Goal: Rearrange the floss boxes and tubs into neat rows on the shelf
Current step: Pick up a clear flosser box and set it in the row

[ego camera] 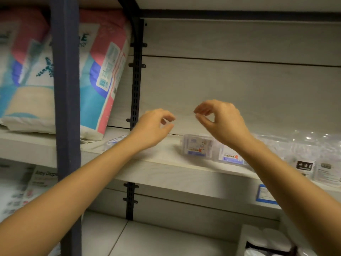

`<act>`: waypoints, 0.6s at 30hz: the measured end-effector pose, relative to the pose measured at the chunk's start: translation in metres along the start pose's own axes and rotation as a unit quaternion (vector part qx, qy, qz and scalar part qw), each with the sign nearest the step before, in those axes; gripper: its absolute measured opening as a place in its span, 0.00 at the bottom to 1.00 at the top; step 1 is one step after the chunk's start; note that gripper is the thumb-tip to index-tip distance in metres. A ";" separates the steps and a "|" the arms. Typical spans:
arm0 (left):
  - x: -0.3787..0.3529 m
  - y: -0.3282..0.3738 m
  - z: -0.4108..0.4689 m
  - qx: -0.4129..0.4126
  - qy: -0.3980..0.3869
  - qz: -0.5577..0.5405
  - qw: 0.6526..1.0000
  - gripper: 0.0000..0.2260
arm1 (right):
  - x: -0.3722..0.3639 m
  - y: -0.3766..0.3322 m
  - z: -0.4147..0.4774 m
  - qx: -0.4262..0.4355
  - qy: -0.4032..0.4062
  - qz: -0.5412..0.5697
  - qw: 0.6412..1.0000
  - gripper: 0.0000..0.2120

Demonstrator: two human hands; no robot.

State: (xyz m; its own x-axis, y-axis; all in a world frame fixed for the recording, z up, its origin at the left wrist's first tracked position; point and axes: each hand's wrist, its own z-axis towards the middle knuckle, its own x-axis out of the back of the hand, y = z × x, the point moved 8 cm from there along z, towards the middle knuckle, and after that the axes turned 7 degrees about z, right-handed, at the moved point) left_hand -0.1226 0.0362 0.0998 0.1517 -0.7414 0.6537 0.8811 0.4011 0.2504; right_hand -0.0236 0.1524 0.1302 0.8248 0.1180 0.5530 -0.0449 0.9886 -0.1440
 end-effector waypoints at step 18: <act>0.002 -0.131 -0.040 0.364 -0.164 -0.307 0.864 0.27 | -0.164 -0.037 -0.011 -0.360 -0.285 0.200 0.865 0.30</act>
State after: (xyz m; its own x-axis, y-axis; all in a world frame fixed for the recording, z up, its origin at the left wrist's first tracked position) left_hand -0.2203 -0.0397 0.0401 -0.4842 -0.7901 0.3760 0.2174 0.3075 0.9264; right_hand -0.1510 0.0955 0.0361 0.4026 0.6674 0.6265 0.2699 0.5674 -0.7780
